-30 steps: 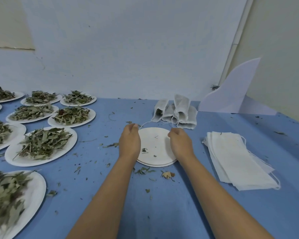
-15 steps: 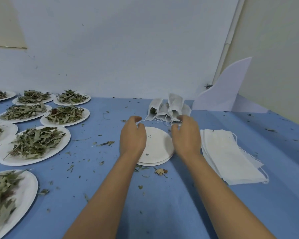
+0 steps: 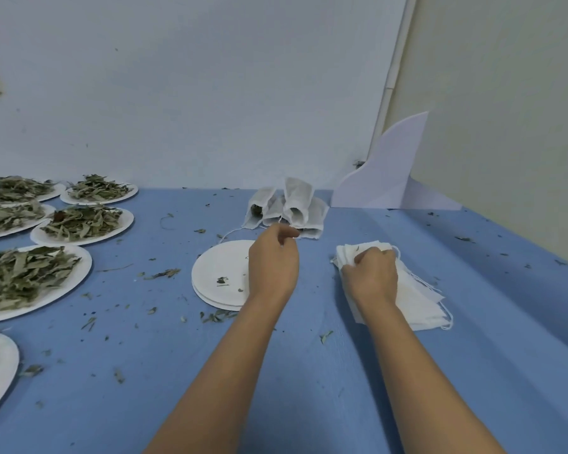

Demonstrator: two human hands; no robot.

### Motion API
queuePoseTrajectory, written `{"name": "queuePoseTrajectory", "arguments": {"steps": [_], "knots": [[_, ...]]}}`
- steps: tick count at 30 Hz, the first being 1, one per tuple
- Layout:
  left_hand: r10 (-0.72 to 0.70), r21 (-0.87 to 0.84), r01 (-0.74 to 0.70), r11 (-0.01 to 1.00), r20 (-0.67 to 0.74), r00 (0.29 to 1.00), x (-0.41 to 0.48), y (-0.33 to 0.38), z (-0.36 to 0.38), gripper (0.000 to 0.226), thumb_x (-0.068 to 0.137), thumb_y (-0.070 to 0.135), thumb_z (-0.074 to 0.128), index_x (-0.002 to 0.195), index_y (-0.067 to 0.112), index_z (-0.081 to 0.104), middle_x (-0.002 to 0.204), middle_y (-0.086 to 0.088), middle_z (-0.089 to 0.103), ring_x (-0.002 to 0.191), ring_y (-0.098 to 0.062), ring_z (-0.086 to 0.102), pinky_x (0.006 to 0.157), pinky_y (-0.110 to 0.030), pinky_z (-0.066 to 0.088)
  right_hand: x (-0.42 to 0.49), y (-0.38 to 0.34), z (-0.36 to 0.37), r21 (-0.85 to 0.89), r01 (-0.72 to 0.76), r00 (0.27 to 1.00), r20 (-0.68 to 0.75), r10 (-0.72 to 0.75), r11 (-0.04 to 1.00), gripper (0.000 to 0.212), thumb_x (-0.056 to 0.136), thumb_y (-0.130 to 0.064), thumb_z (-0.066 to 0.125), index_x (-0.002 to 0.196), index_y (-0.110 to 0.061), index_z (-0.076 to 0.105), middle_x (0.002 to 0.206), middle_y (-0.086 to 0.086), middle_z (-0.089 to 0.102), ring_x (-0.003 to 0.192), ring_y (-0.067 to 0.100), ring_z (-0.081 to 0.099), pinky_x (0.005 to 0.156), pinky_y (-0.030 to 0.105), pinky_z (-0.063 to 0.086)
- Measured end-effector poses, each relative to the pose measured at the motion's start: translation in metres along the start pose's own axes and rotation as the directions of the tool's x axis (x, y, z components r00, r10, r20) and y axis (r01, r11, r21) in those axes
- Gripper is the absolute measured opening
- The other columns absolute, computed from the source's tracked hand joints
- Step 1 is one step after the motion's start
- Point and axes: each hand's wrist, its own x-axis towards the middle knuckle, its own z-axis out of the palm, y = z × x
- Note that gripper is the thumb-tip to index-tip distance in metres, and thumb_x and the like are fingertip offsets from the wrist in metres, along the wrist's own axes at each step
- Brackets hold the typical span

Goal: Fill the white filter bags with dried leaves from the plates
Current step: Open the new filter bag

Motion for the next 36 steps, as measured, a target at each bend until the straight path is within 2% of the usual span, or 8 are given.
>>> {"name": "queuePoseTrajectory", "arguments": {"steps": [4,11,17,22,24,27,30,36], "knots": [[-0.028,-0.018,0.028,0.999,-0.015,0.999,0.000,-0.003,-0.001,0.028,0.091,0.002,0.040,0.092,0.016,0.065,0.068,0.007,0.054,0.045,-0.002,0.041,0.042,-0.007,0.033,0.002,0.005,0.001,-0.014,-0.002,0.999,-0.042,0.002,1.000,0.043,0.088,-0.007,0.052,0.049,-0.011,0.036,0.051,0.003,0.036,0.048,0.015,0.031,0.044,0.028,0.020],[-0.069,-0.087,0.069,0.994,0.004,0.998,-0.001,0.000,-0.006,0.027,0.092,0.003,0.041,0.096,0.013,0.066,0.079,0.009,0.060,0.067,0.004,0.058,0.060,-0.012,0.046,-0.009,-0.007,0.003,0.118,0.227,0.951,-0.241,-0.193,0.967,0.020,0.094,-0.010,0.050,0.084,0.000,0.065,0.091,0.009,0.062,0.087,0.026,0.056,0.066,0.028,0.036],[-0.161,-0.395,0.207,0.895,0.145,0.976,0.012,0.017,-0.029,0.030,0.096,0.042,0.047,0.089,0.019,0.065,0.085,0.003,0.072,0.059,-0.010,0.067,0.051,-0.017,0.048,-0.025,-0.046,0.006,0.015,0.835,0.478,-0.514,-0.712,0.550,0.003,0.083,-0.001,0.068,0.084,0.001,0.070,0.087,0.011,0.066,0.086,0.021,0.057,0.077,0.022,0.044],[-0.135,-0.265,0.114,0.958,-0.060,0.989,0.024,0.009,-0.058,0.022,0.093,0.028,0.058,0.087,0.010,0.069,0.052,0.006,0.057,0.049,-0.009,0.051,0.055,-0.021,0.043,-0.036,-0.071,0.027,-0.033,0.914,0.350,-0.442,-0.826,0.405,0.006,0.079,-0.005,0.074,0.085,-0.002,0.073,0.090,0.008,0.071,0.085,0.027,0.066,0.073,0.029,0.052],[-0.136,-0.293,0.093,0.952,-0.131,0.982,0.027,0.002,-0.070,0.017,0.094,0.018,0.056,0.097,0.008,0.070,0.055,0.006,0.055,0.048,-0.007,0.049,0.058,-0.022,0.042,-0.040,-0.077,0.037,0.007,0.892,0.424,-0.353,-0.834,0.451,0.013,0.084,-0.014,0.072,0.094,-0.007,0.074,0.105,0.005,0.071,0.099,0.026,0.064,0.085,0.033,0.051],[-0.088,-0.370,0.004,0.929,-0.211,0.974,0.027,-0.002,-0.084,0.015,0.096,0.014,0.053,0.094,0.012,0.068,0.069,0.006,0.065,0.055,-0.003,0.061,0.054,-0.018,0.047,-0.045,-0.083,0.047,0.102,0.728,0.685,-0.115,-0.719,0.678,0.033,0.097,-0.032,0.052,0.122,-0.015,0.064,0.137,0.000,0.055,0.130,0.018,0.044,0.109,0.033,0.031],[0.009,-0.418,-0.104,0.903,-0.223,0.975,0.024,-0.003,-0.089,0.018,0.095,0.010,0.054,0.088,0.017,0.068,0.084,0.003,0.070,0.078,-0.003,0.068,0.068,-0.017,0.054,-0.045,-0.086,0.048,0.363,0.510,0.844,-0.034,-0.535,0.780,0.041,0.099,-0.033,0.044,0.137,-0.020,0.049,0.144,-0.004,0.046,0.126,0.010,0.042,0.104,0.024,0.028],[0.093,-0.209,-0.129,0.969,-0.172,0.981,0.018,-0.016,-0.085,0.010,0.086,0.018,0.065,0.092,0.023,0.071,0.094,0.005,0.070,0.098,-0.012,0.065,0.089,-0.027,0.052,-0.045,-0.091,0.039,0.900,-0.002,0.921,0.171,-0.350,0.436,0.043,0.092,-0.021,0.062,0.133,-0.020,0.047,0.101,0.003,0.059,0.072,0.014,0.067,0.069,0.024,0.056]]}}
